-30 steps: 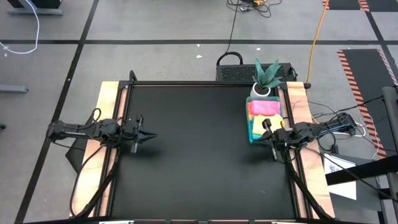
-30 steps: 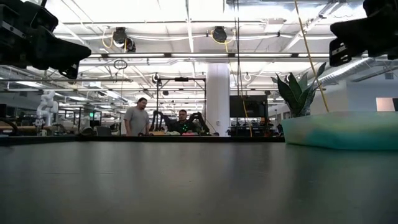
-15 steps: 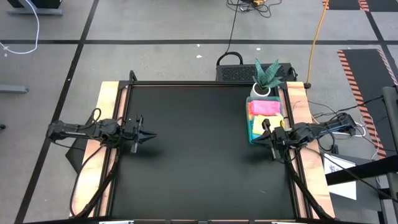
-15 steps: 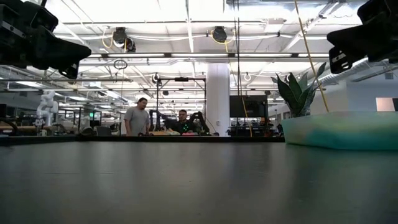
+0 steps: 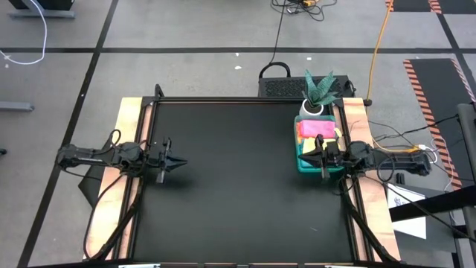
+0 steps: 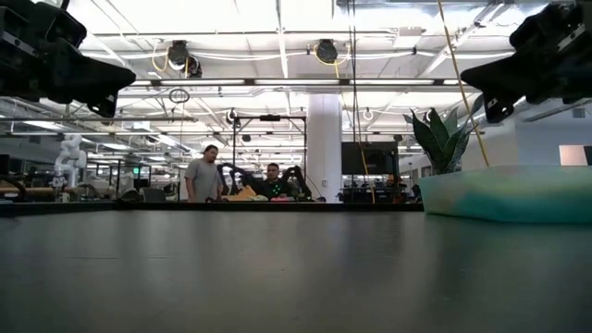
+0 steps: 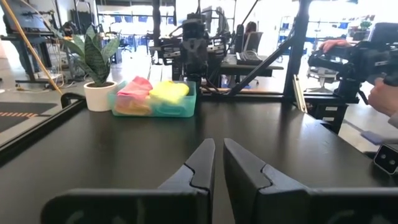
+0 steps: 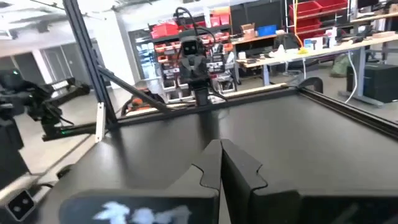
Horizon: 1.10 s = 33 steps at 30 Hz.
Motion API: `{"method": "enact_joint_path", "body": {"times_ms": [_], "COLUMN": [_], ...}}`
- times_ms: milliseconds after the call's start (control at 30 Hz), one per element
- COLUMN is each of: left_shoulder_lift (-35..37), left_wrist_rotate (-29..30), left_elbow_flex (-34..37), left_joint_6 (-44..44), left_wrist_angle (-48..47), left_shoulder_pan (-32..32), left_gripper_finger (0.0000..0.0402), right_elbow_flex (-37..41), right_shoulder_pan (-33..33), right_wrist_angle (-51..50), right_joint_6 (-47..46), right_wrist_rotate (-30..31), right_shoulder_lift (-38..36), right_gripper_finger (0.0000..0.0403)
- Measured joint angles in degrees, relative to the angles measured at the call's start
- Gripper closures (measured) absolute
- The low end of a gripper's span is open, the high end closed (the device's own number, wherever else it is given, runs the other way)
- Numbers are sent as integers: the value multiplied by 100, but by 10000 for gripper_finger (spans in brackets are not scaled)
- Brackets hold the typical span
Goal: Fold microfiber towels
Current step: Return to Home Position
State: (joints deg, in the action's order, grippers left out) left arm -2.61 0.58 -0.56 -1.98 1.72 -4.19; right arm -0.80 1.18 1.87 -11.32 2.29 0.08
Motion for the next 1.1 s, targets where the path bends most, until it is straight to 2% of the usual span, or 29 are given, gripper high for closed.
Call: {"method": "enact_joint_path", "body": {"times_ms": [500,1100], "left_shoulder_lift": [0,0], "left_wrist_rotate": [0,0], "left_elbow_flex": [-2,-2], "left_joint_6": [0,1], "left_wrist_angle": [2,2], "left_shoulder_pan": [0,-1], "left_gripper_finger": [364,364], "right_elbow_flex": [0,0], "right_shoulder_pan": [-534,-563], "right_wrist_angle": [53,122], "right_joint_6": [156,152], "right_wrist_rotate": [-89,-86], "right_shoulder_lift": [-2,13], "right_gripper_finger": [403,403]}}
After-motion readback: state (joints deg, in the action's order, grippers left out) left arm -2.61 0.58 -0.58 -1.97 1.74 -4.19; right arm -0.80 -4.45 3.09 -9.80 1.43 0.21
